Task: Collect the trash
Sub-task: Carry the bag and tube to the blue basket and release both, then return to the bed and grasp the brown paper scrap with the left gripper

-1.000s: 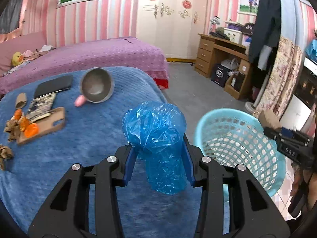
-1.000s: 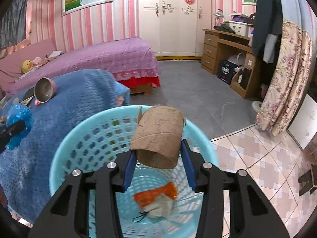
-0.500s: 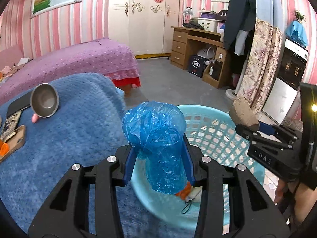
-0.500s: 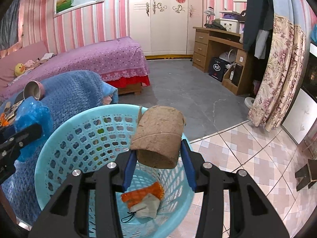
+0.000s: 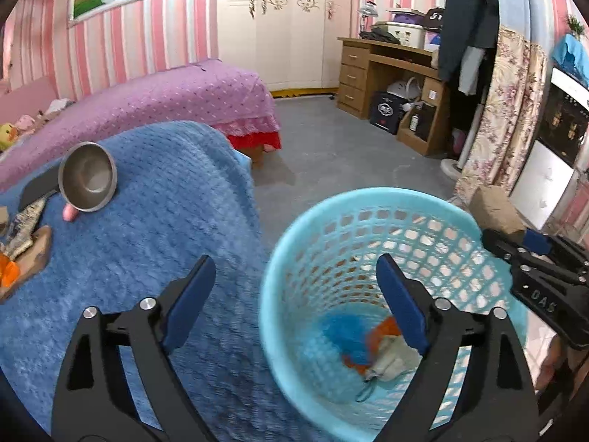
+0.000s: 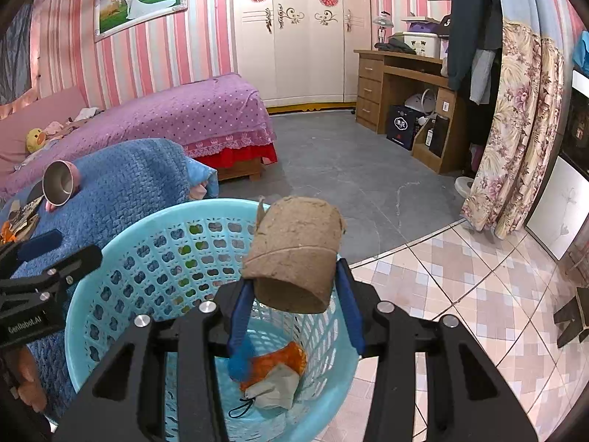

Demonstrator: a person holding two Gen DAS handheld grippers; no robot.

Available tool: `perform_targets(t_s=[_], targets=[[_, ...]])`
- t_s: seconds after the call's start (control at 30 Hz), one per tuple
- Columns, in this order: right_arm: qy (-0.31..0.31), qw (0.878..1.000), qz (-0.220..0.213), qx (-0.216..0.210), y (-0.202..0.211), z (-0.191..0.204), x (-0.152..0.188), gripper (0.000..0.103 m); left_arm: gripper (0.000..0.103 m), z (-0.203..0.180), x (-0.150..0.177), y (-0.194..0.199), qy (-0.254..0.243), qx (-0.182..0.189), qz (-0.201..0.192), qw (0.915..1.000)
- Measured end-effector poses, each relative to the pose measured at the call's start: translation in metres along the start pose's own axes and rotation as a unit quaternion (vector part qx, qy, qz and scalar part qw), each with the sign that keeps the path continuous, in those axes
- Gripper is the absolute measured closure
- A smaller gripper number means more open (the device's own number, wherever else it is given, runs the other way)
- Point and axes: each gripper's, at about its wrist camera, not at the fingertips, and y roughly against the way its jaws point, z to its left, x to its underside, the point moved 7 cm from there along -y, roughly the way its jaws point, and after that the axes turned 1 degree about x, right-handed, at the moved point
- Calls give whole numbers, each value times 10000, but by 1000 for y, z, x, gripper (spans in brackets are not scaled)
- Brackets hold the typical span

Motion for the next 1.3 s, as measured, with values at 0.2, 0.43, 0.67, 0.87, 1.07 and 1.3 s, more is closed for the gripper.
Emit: perform_targets(t_s=[0.2, 0.43, 0.67, 0.87, 1.07, 1.3], targets=[[91, 9999, 24, -35, -4, 12, -1, 56, 11, 20, 2, 11, -106, -279, -161, 9994], [86, 9998, -3, 154, -2, 18, -2, 30, 10, 44, 0, 30, 25, -379, -272, 9989], [128, 9997, -158, 155, 6, 37, -9, 19, 9, 77, 2, 56, 96, -537, -368, 9978], [148, 9993, -328, -72, 16, 75, -16, 19, 7, 116, 9, 84, -1, -850, -462, 9953], [381, 9978, -444, -308, 23, 123, -20, 19, 6, 172, 22, 112, 69, -1227, -505, 9911], [662, 9949, -507, -572, 26, 179, -18, 19, 6, 239, 38, 138, 264, -1613, -525, 9852]])
